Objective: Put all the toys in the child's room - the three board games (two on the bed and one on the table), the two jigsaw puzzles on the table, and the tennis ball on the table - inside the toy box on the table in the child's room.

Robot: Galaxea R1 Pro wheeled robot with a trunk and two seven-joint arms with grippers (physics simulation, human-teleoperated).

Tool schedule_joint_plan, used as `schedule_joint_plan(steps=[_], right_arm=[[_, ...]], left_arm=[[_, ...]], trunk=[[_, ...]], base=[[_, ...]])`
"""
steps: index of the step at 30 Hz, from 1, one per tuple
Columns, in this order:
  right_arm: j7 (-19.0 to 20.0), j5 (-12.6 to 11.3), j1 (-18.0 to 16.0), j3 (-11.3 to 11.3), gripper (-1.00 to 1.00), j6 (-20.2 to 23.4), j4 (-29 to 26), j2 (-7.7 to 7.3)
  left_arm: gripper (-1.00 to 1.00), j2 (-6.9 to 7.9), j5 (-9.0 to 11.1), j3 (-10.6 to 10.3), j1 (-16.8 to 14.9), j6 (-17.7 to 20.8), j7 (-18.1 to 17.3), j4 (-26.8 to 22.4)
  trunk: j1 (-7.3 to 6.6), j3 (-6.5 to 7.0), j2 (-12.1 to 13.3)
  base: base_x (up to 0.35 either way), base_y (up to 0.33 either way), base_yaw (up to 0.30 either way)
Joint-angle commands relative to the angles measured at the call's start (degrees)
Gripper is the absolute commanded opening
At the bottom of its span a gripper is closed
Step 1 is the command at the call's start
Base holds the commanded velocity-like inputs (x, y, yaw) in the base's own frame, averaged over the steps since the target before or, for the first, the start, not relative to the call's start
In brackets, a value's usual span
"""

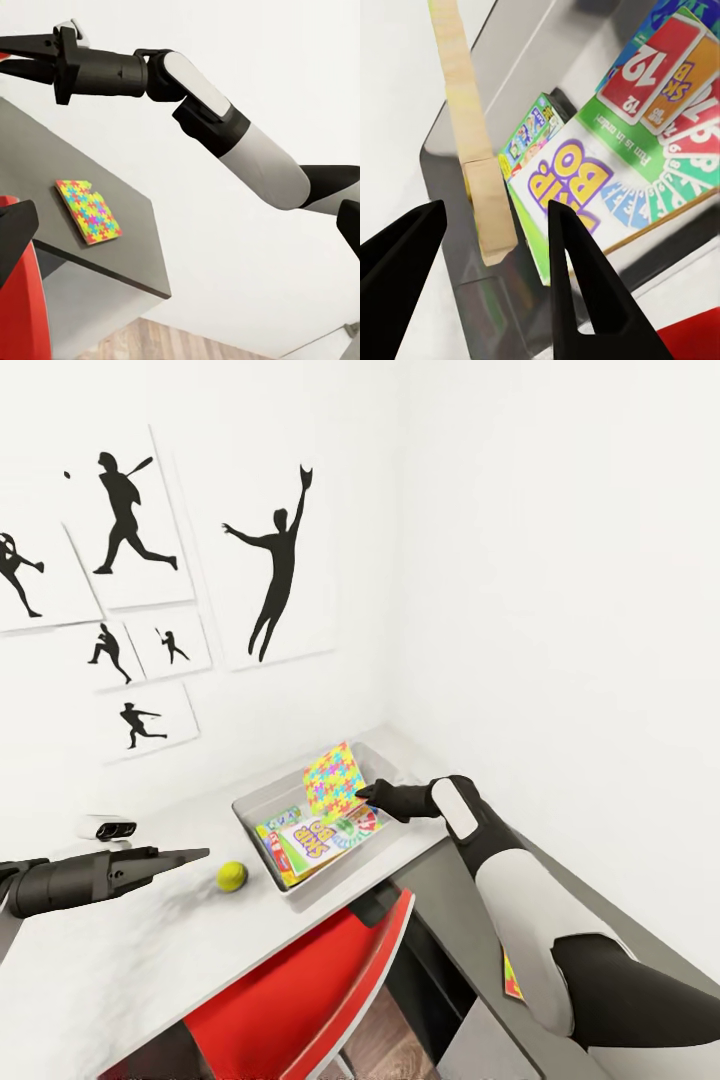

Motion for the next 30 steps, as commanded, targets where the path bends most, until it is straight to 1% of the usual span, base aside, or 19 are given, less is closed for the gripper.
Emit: schedule_joint_plan(steps=[1,14,17,19,21,30], right_arm=[[0.40,0.57,-0.04,0.02,-1.00,0.16,-0.02,-0.02],[0.63,0.97,0.01,0.12,-1.00,0.05,-0.09,0.04],[0.60,0.95,0.01,1.25,-1.00,-0.01,-0.10,0.04],[0.60,0.92,-0.03,2.56,-1.00,-0.12,-0.11,0.04],[0.59,0.92,-0.04,3.14,-1.00,-0.17,-0.11,0.04],[0.59,0.91,-0.05,3.80,-1.00,-0.30,-0.18,0.04]], left_arm=[[1.00,0.02,-0.01,-0.02,-0.04,0.60,-0.22,-0.01],[1.00,0.01,-0.01,-0.03,-0.04,0.59,-0.22,-0.01],[1.00,-0.03,0.00,-0.06,-0.04,0.58,-0.22,-0.01],[1.00,-0.05,-0.01,-0.10,-0.04,0.58,-0.22,-0.01],[1.00,-0.06,-0.01,-0.11,-0.04,0.58,-0.22,-0.01],[1.00,-0.07,-0.04,-0.19,-0.04,0.50,-0.22,-0.01]], trunk=[[0.03,-0.22,-0.13],[0.03,-1.43,-0.13],[0.03,-1.71,-0.13],[0.03,-1.90,-0.13],[0.03,-2.09,-0.13],[0.03,-2.93,-0.13]], base=[[0.000,0.000,0.000],[0.000,0.000,0.000],[0.000,0.000,0.000],[0.000,0.000,0.000],[0.000,0.000,0.000],[0.000,0.000,0.000]])
